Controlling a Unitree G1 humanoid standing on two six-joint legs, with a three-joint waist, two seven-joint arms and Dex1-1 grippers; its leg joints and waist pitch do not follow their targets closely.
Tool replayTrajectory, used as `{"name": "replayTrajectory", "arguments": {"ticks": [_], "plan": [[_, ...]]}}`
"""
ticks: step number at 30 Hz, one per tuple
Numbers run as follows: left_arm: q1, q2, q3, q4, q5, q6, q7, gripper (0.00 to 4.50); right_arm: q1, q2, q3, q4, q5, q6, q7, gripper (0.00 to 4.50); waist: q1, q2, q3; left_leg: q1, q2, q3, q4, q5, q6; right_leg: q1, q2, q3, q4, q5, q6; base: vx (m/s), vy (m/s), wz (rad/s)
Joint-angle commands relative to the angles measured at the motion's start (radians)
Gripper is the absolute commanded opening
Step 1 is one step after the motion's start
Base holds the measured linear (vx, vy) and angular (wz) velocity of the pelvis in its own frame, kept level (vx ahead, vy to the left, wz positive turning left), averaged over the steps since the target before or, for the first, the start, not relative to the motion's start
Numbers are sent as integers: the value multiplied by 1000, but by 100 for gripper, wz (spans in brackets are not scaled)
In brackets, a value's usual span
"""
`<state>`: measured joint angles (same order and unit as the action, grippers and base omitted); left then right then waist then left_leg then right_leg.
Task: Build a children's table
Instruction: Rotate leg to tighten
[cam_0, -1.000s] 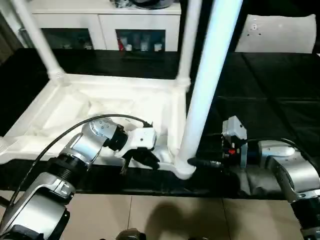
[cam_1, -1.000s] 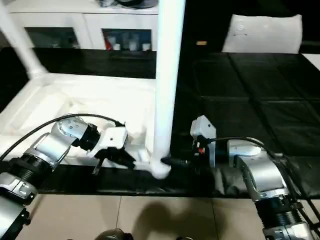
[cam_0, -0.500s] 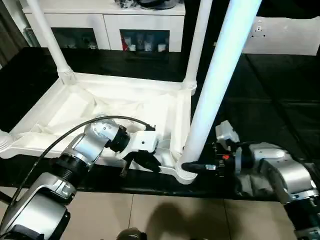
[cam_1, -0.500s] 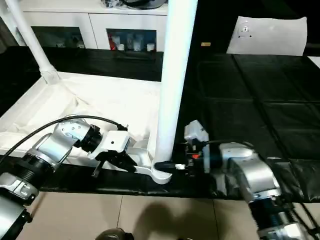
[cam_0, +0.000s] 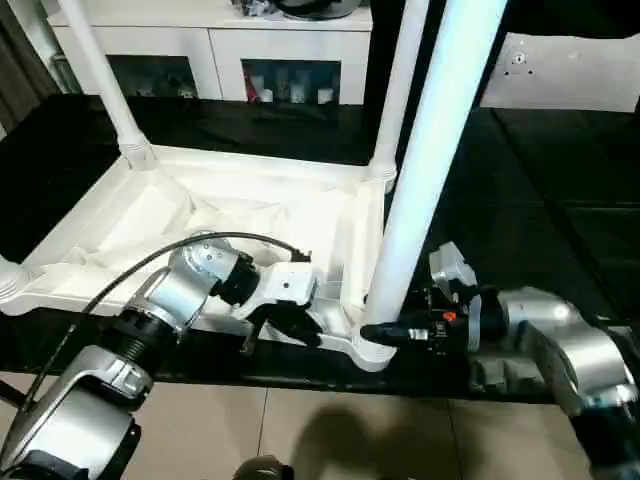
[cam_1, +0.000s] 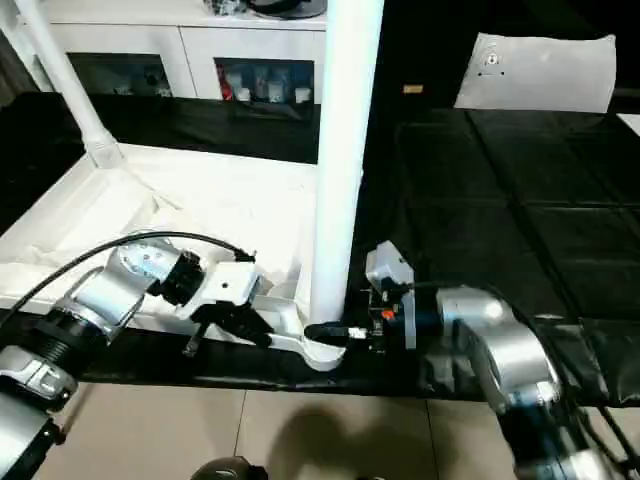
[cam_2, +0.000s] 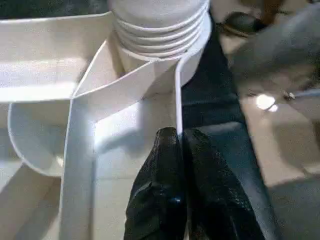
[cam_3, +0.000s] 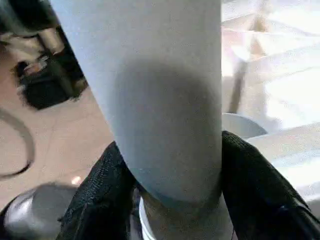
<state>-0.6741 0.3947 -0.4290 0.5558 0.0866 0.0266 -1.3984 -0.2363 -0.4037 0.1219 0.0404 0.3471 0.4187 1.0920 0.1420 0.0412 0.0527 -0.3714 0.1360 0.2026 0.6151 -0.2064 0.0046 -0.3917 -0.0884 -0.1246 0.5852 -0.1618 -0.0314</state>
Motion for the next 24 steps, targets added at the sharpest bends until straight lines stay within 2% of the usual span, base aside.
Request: {"name": "replayTrajectory", "arguments": {"ticks": [1,2,3,4,5,6,7,8,9,10,11,12,13,14,16,17,18,19,20,24], "plan": [[-17,-57,22,8,13,49,139,0,13,65,50,-23,-12,3,-83,206,-19,-9,-53,31,111,-61,-86,-292,-21,32,-117,74,-99,-494,-116,0,0,0],[-17,-78,38,9,17,86,194,0,14,104,45,-5,-55,-8,-172,205,-27,-7,-44,46,105,-64,-83,-361,-38,26,-117,64,-118,-630,-74,0,0,0],[-16,-86,42,7,18,101,211,0,12,121,41,4,-70,-7,-210,204,-35,-9,-40,51,104,-68,-83,-390,-47,23,-116,60,-127,-681,-54,0,0,0],[-16,-109,61,6,14,141,263,0,7,150,32,20,-91,-5,-273,204,-49,-1,-38,64,102,-76,-78,-456,-61,20,-114,44,-142,-735,-27,-51,11,0],[-16,-126,78,5,12,173,304,0,6,168,28,26,-103,-2,-310,203,-72,4,-35,77,105,-83,-78,-535,-72,21,-104,19,-153,-733,-6,-51,11,0],[-15,-148,96,0,15,214,360,0,-1,201,13,37,-111,13,-371,203,-80,10,-33,81,111,-88,-84,-581,-77,25,-97,9,-155,-710,0,0,0,0],[-14,-160,105,-5,17,237,393,0,-4,221,4,41,-115,24,-410,201,-102,15,-35,62,128,-102,-109,-650,-93,52,-94,4,-129,-612,-4,2,56,0],[-13,-161,106,-6,17,241,398,0,-5,224,3,41,-116,26,-416,201,-108,27,-37,40,144,-110,-146,-717,-119,69,-87,29,-83,-484,-33,2,56,0],[-10,-192,130,-23,18,299,466,0,-16,266,-12,54,-134,40,-505,201,-115,22,-38,43,140,-108,-150,-741,-134,63,-88,34,-76,-448,-51,0,0,0],[-10,-209,145,-30,18,325,504,0,-21,285,-17,61,-145,44,-544,200,-127,11,-38,54,114,-99,-132,-723,-151,42,-103,46,-92,-478,-82,0,0,0],[-10,-220,156,-34,18,340,530,0,-25,297,-20,66,-152,45,-568,200,-126,11,-39,62,101,-95,-114,-688,-142,34,-117,49,-109,-542,-86,0,0,0],[-11,-236,167,-43,23,364,563,0,-34,326,-31,79,-165,49,-619,200,-131,-4,-40,54,90,-96,-87,-576,-96,40,-140,47,-134,-662,-66,0,0,0],[-11,-248,174,-53,31,382,594,0,-42,348,-40,91,-176,54,-660,200,-134,0,-39,39,91,-97,-82,-488,-62,48,-145,46,-141,-702,-46,0,0,0],[-13,-265,184,-68,36,397,633,0,-59,373,-45,117,-197,45,-710,200,-139,7,-43,34,101,-99,-90,-461,-56,49,-135,45,-136,-656,-44,0,0,0],[-13,-269,182,-77,38,396,637,0,-67,383,-48,132,-200,29,-723,200,-149,8,-47,27,108,-102,-101,-464,-60,51,-121,46,-120,-540,-70,0,0,0],[-11,-271,181,-84,36,391,635,0,-70,389,-48,137,-201,15,-727,235,-147,4,-56,23,109,-98,-101,-429,-52,52,-124,55,-109,-459,-95,0,0,0],[-10,-266,175,-87,37,384,624,0,-70,391,-47,136,-199,5,-720,256,-147,5,-59,15,109,-96,-101,-392,-45,56,-125,60,-102,-401,-111,0,0,0],[-8,-264,171,-93,39,384,620,0,-69,394,-46,134,-198,0,-718,270,-143,3,-63,8,111,-90,-100,-318,-25,56,-124,65,-90,-292,-143,0,0,0],[-1,-249,159,-102,39,370,594,0,-69,394,-48,127,-196,-5,-713,279,-141,-1,-64,4,109,-83,-97,-266,-1,57,-123,66,-82,-234,-167,0,0,0],[11,-211,138,-108,44,336,552,0,-65,379,-51,109,-187,-12,-688,314,-129,2,-71,-1,106,-75,-86,-177,49,62,-124,66,-77,-200,-183,0,0,0]]}}
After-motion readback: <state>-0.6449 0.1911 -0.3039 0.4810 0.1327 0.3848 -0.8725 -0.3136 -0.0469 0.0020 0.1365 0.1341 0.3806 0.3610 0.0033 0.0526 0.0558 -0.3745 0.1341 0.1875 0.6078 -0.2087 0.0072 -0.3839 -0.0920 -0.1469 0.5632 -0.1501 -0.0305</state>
